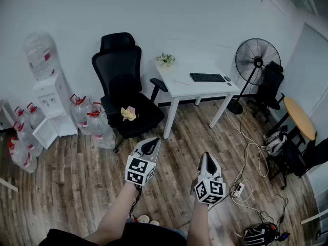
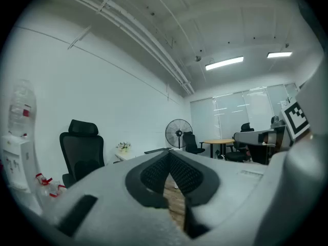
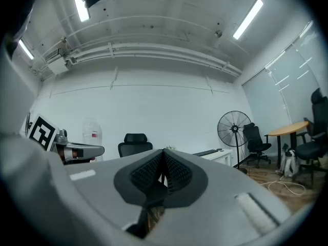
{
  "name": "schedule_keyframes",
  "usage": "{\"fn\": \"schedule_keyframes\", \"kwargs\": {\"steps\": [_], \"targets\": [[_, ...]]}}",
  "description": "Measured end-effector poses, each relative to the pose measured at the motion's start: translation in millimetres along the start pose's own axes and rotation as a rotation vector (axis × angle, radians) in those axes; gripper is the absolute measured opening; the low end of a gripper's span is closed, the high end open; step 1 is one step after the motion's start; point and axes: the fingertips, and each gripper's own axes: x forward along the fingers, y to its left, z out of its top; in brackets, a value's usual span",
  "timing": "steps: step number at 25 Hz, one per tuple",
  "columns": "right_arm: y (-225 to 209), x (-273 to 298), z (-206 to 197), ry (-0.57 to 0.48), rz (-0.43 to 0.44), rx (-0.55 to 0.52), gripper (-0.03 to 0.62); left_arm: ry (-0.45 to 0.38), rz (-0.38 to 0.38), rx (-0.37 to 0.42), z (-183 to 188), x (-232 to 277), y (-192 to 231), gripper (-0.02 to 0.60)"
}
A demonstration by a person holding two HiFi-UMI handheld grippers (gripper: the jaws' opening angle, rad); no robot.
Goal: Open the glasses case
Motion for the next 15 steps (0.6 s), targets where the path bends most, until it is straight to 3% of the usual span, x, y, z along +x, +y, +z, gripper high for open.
{"fn": "schedule_keyframes", "kwargs": {"steps": [15], "targets": [[-5.6,0.5,-4.1,-0.004,0.006,0.027,0.009,0.013,-0.006,0.002,-5.0,8.2,-4.6,0.008]]}}
